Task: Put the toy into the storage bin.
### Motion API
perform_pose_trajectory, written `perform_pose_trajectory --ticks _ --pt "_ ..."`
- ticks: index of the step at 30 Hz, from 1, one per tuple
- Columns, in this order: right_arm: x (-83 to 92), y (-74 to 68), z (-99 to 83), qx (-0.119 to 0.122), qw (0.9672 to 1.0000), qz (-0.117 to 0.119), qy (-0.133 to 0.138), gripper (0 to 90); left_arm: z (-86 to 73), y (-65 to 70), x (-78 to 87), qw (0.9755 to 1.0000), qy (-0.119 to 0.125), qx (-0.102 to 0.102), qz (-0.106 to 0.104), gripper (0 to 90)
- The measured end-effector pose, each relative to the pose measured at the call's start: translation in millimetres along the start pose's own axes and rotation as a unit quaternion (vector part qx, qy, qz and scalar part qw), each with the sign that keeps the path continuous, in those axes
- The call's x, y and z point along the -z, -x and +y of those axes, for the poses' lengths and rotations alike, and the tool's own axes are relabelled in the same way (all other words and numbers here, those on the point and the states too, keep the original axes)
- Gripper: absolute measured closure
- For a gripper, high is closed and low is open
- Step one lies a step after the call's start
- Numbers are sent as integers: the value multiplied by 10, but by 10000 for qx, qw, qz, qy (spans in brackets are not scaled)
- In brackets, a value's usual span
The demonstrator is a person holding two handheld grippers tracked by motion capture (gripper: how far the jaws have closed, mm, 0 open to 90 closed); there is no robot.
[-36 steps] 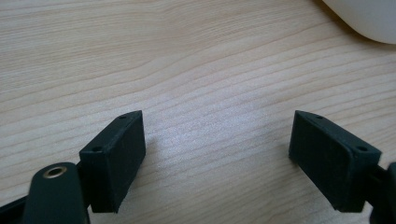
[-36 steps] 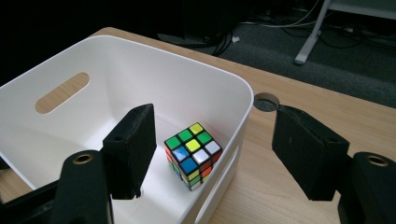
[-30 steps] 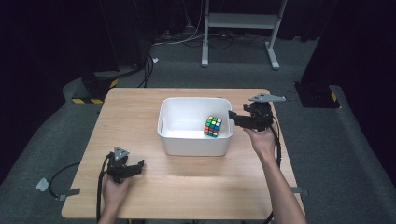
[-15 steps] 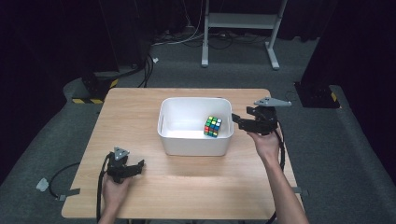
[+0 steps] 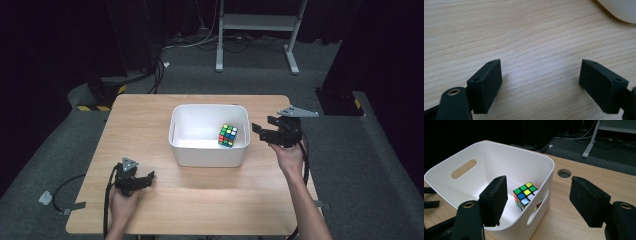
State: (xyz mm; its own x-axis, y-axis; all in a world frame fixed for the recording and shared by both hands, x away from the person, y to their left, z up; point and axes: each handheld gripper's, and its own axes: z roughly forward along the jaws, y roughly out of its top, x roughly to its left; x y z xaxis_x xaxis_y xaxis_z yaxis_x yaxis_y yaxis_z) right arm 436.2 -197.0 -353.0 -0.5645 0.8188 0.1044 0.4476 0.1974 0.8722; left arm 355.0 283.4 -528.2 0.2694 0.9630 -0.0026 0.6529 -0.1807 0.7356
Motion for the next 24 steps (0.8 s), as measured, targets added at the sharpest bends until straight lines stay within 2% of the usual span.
perform_pose_trajectory --ticks 24 --pt "205 78 -140 -122 9997 -13 219 311 0 1 0 10000 -3 1 1 186"
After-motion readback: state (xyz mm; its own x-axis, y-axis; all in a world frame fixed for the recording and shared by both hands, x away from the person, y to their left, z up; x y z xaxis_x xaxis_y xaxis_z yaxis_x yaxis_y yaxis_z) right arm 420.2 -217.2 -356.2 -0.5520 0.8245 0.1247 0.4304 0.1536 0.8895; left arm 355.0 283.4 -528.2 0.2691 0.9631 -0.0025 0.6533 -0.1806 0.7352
